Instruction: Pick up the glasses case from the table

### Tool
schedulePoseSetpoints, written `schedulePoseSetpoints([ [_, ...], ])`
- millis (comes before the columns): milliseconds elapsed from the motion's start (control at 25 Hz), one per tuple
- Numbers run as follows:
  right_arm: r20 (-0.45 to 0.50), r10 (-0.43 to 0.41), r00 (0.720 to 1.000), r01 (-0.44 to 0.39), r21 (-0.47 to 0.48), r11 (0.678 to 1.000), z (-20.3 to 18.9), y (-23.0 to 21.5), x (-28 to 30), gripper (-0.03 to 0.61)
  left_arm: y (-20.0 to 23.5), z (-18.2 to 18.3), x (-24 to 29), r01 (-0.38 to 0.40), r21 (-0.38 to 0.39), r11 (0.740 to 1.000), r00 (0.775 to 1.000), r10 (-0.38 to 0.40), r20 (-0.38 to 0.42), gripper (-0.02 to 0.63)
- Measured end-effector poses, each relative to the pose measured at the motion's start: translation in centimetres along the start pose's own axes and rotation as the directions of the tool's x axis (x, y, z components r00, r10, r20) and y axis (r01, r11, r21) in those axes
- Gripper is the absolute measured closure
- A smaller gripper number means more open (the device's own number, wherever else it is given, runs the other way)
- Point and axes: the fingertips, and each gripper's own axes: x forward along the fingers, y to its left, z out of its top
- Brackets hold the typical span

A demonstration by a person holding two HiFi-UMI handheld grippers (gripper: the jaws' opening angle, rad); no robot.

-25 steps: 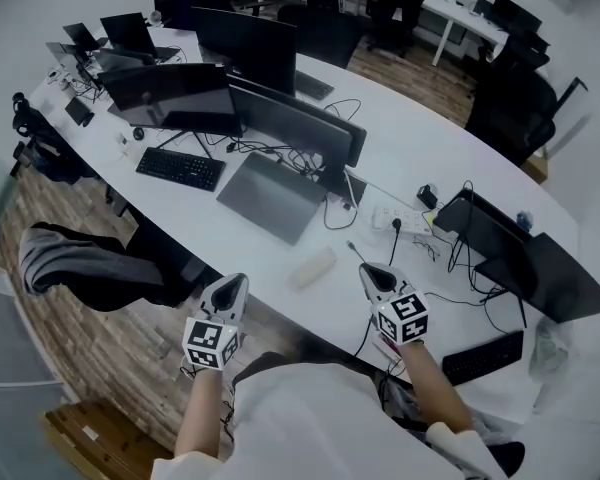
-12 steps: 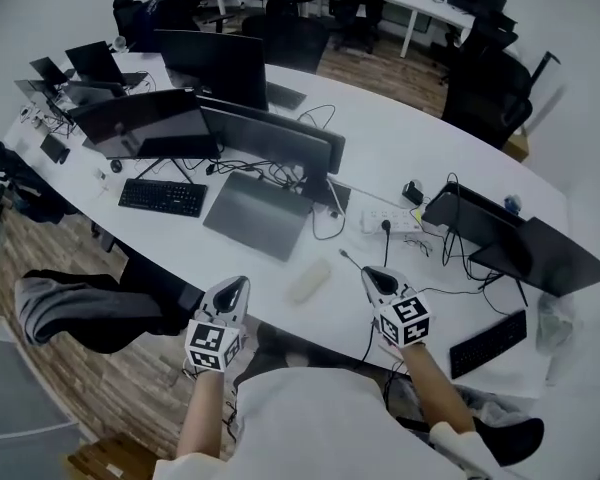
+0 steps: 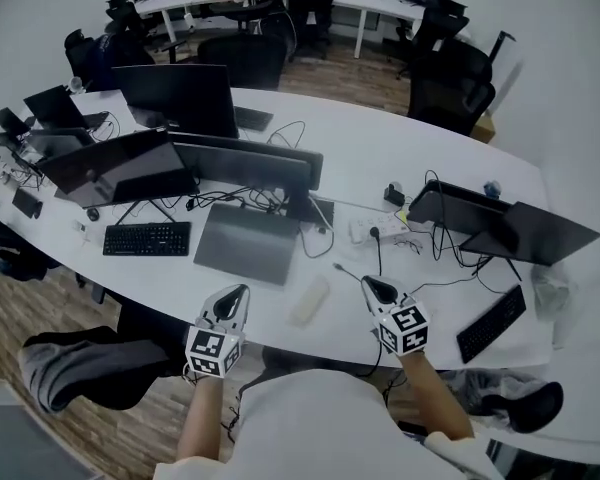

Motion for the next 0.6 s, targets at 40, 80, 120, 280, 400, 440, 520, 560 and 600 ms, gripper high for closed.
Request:
schedulePoseSetpoints([
  [40,-0.001,-0.012,1.0,0.012,0.004,1.0,0.1,0.1,0.0,0.578,0.3,0.0,0.2,0.014,0.001,1.0,1.0,-0.014,-0.001,0.603],
  [80,-0.001,-0.024,1.0,0.024,0.006,1.0,0.1,0.1,0.0,0.578,0.5,0.1,0.5,0.028,0.001,1.0,1.0,-0.028,0.0,0.601],
  [120,-0.002,-0.035,0.999,0.035,0.009,0.999,0.1,0.2,0.0,0.578,0.8,0.0,0.6,0.041,-0.001,0.999,0.999,-0.041,0.0,0.601],
  [280,0.003,-0.067,0.998,0.067,0.019,0.998,0.4,0.5,-0.1,0.578,1.8,0.0,1.1,0.077,-0.011,0.997,0.997,-0.077,0.0,0.602],
  [400,0.006,-0.085,0.996,0.085,0.02,0.996,0.7,0.5,-0.1,0.578,2.2,0.4,1.6,0.102,-0.015,0.995,0.995,-0.102,0.006,0.602],
  [440,0.005,-0.091,0.996,0.091,0.02,0.996,0.7,0.5,-0.1,0.578,2.3,0.5,1.7,0.108,-0.015,0.994,0.994,-0.108,0.009,0.602],
  [520,0.004,-0.1,0.995,0.1,0.018,0.995,0.9,0.5,-0.1,0.578,2.5,0.9,1.8,0.118,-0.013,0.993,0.993,-0.118,0.013,0.601],
  [560,0.006,-0.103,0.995,0.103,0.017,0.995,1.1,0.6,-0.1,0.578,2.6,1.1,1.9,0.121,-0.011,0.993,0.993,-0.12,0.014,0.601],
  [600,0.007,-0.105,0.994,0.105,0.015,0.994,1.2,0.6,0.0,0.578,2.7,1.2,2.0,0.122,-0.009,0.992,0.992,-0.122,0.014,0.601],
])
